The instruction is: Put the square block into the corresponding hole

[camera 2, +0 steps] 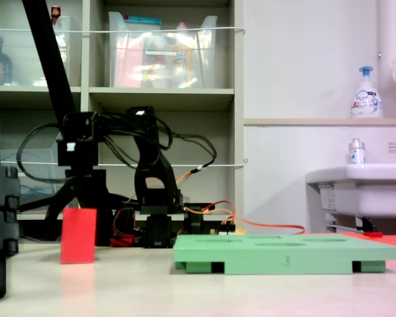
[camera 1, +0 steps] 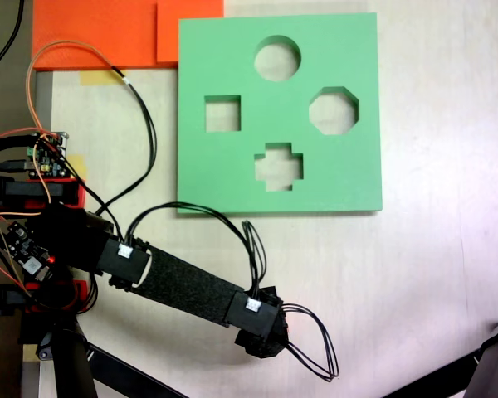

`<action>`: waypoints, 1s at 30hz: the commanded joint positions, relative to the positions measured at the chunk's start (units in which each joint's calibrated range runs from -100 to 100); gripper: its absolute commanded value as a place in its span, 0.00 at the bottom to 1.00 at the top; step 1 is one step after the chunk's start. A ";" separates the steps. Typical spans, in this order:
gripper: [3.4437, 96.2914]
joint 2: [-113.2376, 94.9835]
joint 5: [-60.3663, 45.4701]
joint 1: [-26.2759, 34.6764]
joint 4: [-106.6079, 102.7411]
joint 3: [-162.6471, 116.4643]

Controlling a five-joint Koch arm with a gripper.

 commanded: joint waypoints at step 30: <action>0.09 -40.08 18.61 14.70 -6.17 8.44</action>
